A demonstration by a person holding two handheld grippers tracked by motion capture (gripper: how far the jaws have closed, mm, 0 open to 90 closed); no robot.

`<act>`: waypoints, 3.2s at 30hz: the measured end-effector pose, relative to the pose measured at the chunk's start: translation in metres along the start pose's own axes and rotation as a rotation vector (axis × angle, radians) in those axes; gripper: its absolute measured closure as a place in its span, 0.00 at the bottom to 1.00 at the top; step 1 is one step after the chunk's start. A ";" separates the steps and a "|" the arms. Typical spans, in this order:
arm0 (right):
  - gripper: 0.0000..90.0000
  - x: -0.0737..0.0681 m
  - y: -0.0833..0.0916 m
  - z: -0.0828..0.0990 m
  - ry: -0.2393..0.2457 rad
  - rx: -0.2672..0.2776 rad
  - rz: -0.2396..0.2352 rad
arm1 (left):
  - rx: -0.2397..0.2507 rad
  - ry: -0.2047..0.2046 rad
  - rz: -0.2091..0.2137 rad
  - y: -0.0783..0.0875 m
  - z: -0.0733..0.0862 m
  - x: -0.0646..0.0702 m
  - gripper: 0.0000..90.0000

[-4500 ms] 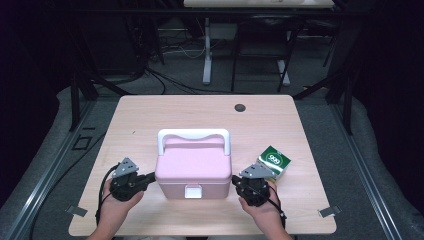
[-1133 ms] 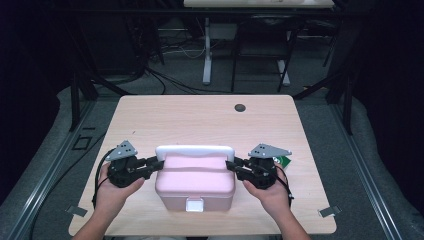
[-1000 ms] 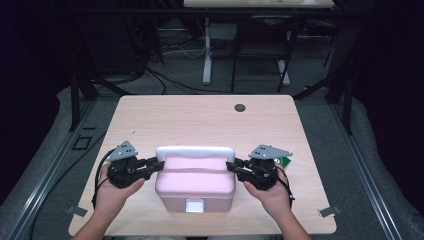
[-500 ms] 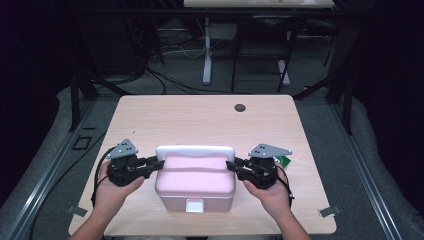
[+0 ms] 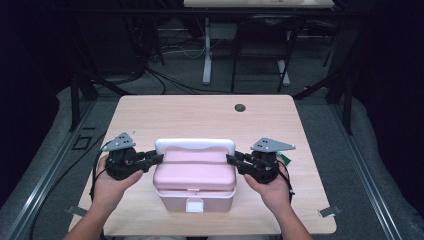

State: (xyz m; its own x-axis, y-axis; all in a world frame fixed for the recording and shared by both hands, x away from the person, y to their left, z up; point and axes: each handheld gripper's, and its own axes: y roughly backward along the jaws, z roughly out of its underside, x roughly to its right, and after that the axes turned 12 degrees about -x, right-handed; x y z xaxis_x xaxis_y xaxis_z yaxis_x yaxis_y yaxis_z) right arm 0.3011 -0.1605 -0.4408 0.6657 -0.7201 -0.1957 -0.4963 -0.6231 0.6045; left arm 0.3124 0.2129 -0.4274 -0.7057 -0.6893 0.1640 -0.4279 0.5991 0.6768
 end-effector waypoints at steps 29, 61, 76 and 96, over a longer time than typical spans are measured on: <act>0.83 0.005 0.003 -0.014 -0.036 0.016 -0.017 | 0.022 -0.014 -0.034 0.031 0.020 -0.008 0.90; 0.83 0.007 0.002 -0.014 -0.045 0.028 -0.027 | -0.084 -0.069 0.121 -0.008 0.038 0.019 1.00; 0.82 0.007 0.002 -0.012 -0.048 0.025 -0.027 | -0.069 -0.088 0.127 -0.003 0.031 0.024 1.00; 0.92 0.007 0.033 0.006 -0.029 0.024 0.042 | -0.039 -0.083 0.105 0.008 0.002 0.018 1.00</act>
State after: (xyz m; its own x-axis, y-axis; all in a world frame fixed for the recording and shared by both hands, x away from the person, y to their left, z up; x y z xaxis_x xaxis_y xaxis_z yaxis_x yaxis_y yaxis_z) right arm 0.2854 -0.1882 -0.4269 0.6276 -0.7541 -0.1934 -0.5368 -0.5991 0.5940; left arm 0.2950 0.2055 -0.4208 -0.7902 -0.5868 0.1769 -0.3281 0.6488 0.6867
